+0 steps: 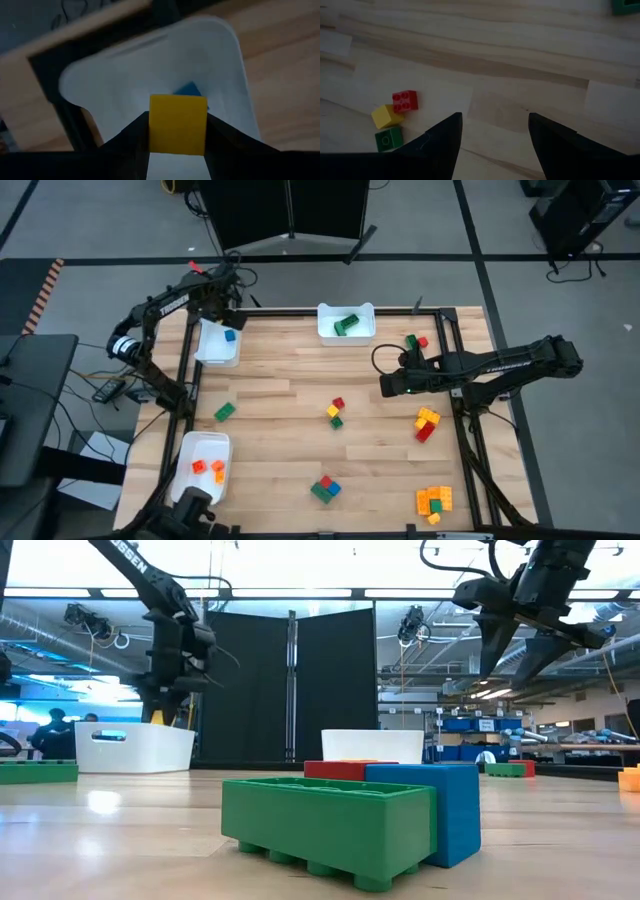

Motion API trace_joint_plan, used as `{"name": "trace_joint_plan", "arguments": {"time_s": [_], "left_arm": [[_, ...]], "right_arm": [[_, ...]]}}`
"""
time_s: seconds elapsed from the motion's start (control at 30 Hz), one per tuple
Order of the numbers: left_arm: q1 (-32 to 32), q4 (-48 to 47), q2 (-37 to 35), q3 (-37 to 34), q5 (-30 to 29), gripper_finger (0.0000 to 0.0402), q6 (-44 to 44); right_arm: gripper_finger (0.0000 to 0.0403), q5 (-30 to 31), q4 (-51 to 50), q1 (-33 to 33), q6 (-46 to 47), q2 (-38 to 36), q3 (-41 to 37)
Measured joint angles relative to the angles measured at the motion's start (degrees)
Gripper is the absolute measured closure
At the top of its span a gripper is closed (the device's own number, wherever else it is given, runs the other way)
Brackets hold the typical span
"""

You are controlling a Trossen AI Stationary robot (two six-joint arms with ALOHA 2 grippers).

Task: Sort blocks by size
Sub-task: Put the yellow block into the top left white bin

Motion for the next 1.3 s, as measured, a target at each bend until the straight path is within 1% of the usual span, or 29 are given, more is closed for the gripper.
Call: {"name": "trace_joint_plan", "arguments": {"time_s": [0.17,0.3,0.53,0.67,0.77,1.13,1.3], "left_arm": [[0.07,-0.97,2.39,0.0,-0.07,0.0249,-2.52],[0.0,0.21,4.17,0.03,0.09,0.0249,-5.03],[0.02,-0.83,10.04,0.04,0.11,0.0249,-0.46],[0.02,-1.45,11.39,0.13,0.65,0.0246,1.08],[0.06,-1.36,11.33,0.25,0.76,0.0234,1.51],[0.3,-1.21,11.37,0.72,0.59,0.0169,2.15],[0.41,-1.69,10.8,0.73,0.7,0.0154,3.65]], "right_arm": [[0.0163,0.0,0.2,0.0,0.0,0.01,0.0],[0.0163,0.0,0.21,0.01,0.0,0.01,0.0],[0.0163,0.0,0.21,0.02,0.0,0.0,0.0],[0.0163,-0.01,0.25,0.02,0.0,0.01,0.0],[0.0163,-0.02,0.49,0.0,0.0,0.01,0.0],[0.0163,-0.02,0.62,0.0,-0.02,0.01,-0.02],[0.0163,-0.02,0.6,0.0,-0.23,0.0,-0.02]]}}
